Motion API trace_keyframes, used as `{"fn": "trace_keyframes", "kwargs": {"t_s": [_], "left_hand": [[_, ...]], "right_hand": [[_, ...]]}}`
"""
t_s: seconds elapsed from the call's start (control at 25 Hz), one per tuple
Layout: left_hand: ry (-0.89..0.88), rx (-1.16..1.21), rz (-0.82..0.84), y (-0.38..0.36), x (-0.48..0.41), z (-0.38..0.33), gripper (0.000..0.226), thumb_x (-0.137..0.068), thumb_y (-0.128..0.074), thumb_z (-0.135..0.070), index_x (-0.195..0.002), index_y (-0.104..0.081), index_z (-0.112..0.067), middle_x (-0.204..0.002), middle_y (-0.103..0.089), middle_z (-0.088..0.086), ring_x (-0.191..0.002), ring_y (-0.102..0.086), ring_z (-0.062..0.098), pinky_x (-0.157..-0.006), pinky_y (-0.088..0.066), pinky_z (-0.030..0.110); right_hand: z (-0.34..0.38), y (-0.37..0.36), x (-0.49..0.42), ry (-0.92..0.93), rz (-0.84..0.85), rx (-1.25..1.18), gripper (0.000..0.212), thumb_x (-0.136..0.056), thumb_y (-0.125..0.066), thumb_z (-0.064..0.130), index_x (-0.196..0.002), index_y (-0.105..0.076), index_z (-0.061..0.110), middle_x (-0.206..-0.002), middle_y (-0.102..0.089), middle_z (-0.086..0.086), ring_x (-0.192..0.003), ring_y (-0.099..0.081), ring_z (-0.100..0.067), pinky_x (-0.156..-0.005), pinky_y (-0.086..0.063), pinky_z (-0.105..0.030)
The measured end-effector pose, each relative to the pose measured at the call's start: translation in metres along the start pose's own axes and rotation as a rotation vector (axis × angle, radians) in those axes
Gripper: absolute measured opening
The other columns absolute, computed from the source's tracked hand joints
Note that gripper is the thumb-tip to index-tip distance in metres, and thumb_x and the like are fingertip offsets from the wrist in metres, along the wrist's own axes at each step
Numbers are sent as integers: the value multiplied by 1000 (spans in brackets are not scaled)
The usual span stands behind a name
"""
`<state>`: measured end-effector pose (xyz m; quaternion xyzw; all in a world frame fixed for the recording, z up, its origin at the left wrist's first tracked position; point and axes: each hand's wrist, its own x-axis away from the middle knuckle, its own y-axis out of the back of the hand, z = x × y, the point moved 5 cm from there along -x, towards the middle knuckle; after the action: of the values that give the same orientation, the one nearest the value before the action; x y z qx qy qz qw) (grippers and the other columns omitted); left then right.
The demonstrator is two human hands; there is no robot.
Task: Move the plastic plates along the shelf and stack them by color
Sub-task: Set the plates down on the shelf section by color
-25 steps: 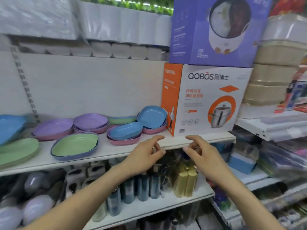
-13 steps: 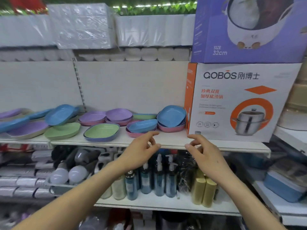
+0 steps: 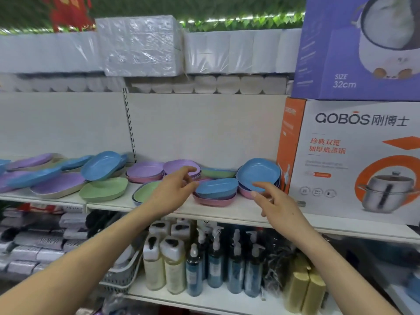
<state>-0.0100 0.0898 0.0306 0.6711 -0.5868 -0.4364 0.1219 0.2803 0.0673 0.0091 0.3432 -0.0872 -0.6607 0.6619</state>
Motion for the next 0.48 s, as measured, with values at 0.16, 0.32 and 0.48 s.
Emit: {"fn": "trace_keyframes", "kwargs": {"t_s": [0.16,0.32,0.48], "left_hand": [[19,-49,-27,21,-30,29,39,-99,-59,-39,-137,-55,-31,-101,-63,-16,-86,-65,8,-73,-42,27],[17,-53,-22,43,-44,59,35,-98,-60,-37,-133,-57,-33,-101,-63,-13,-86,-64,9,-75,-45,30],[15,-224,-17,71,-46,90,14,-94,-64,-25,-101,-71,-34,-95,-63,-8,-83,-59,4,-70,-40,20]], "right_hand": [[5,-24,-41,-72,83,19,38,-102,-43,59,-137,-53,49,-98,-61,20,-81,-53,2,-77,-41,-25],[5,-52,-79,-95,124,28,46,-101,-46,61,-139,-60,39,-119,-65,14,-84,-53,2,-81,-43,-24],[-2,-69,-105,-156,136,156,47,-95,-57,63,-134,-65,38,-138,-62,8,-125,-57,-16,-105,-45,-36]]}}
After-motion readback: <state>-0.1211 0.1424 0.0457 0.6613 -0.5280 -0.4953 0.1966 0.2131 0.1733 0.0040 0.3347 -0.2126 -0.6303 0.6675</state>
